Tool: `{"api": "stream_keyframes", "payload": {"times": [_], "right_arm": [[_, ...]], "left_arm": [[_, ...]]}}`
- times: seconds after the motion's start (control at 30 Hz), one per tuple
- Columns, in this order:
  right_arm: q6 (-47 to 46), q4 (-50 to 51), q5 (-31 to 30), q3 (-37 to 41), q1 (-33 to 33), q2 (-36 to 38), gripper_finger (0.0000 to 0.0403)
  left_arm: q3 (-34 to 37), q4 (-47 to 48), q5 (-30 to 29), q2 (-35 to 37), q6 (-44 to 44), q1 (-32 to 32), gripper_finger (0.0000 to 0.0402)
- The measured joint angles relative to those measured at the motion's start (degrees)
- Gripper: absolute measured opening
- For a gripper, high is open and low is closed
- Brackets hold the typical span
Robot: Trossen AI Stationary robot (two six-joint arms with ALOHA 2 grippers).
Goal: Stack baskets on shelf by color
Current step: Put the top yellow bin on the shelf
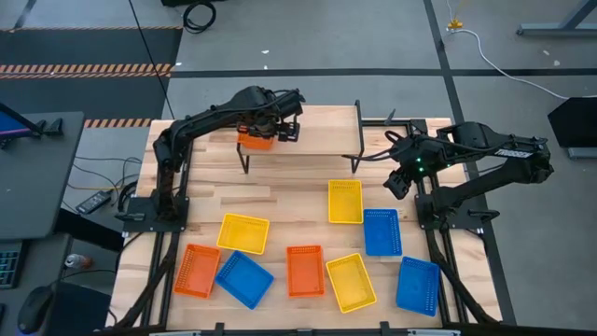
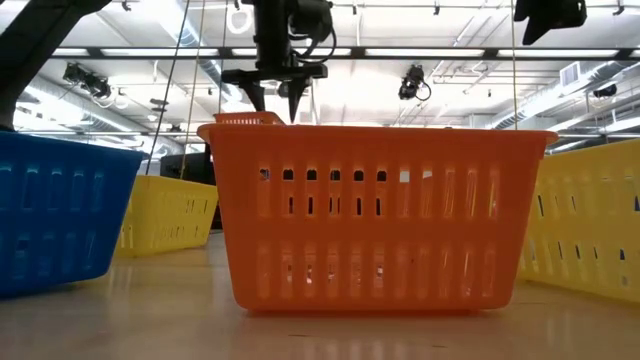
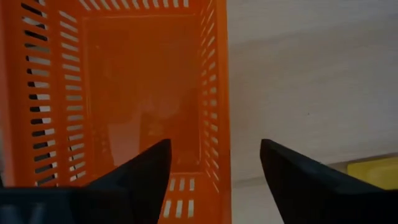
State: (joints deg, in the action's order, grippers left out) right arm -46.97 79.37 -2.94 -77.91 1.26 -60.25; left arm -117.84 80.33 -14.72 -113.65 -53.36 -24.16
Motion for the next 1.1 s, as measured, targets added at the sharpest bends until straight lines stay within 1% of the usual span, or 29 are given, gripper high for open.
{"api": "stream_keyframes", "payload": {"times": [0.1, 0.2, 0.33, 0.43, 0.53, 0.6, 0.73, 0.8, 0.93, 1.1], "right_arm": [[-0.01, 0.00, 0.11, 0.00, 0.00, 0.00, 0.0209], [0.05, -0.02, 1.04, 0.00, 0.00, 0.00, 0.0209], [0.05, -0.02, 1.53, 0.00, 0.00, 0.00, 0.0209], [-0.01, -0.13, 2.80, 0.00, 0.00, 0.00, 0.0209], [-1.31, -1.16, 3.81, 0.00, 0.11, 0.00, 0.0209], [-2.49, -2.43, 4.07, 0.00, 0.45, -0.10, 0.0209], [-6.36, -3.04, 4.10, 0.00, 1.88, -1.71, 0.0209], [-8.19, -3.08, 4.09, 0.06, 3.40, -3.15, 0.0209], [-12.35, -3.76, 4.23, 1.37, 7.39, -6.36, 0.0209], [-19.65, -5.49, 4.31, 1.68, 11.79, -11.15, 0.0209]], "left_arm": [[-1.20, -0.24, -0.06, 0.80, 0.04, -0.02, 0.0265], [-4.59, -0.36, -0.83, 0.86, 0.40, -0.11, 0.0266], [-10.08, -1.56, -2.17, 0.94, 3.09, -0.11, 0.0262], [-14.23, -1.86, -2.18, 0.92, 6.23, 0.34, 0.0262], [-17.17, -2.49, -2.29, 0.94, 12.55, 1.90, 0.0261], [-16.46, -4.53, -1.69, 1.84, 17.99, 3.63, 0.0259], [-17.22, -4.00, -0.47, 2.46, 28.03, 7.71, 0.0255], [-16.79, -4.02, 0.40, 3.27, 31.72, 9.67, 0.0254], [-16.94, -5.70, 1.33, 5.09, 34.90, 13.65, 0.0255], [-17.16, -10.67, 4.91, 9.11, 34.51, 18.24, 0.0253]]}}
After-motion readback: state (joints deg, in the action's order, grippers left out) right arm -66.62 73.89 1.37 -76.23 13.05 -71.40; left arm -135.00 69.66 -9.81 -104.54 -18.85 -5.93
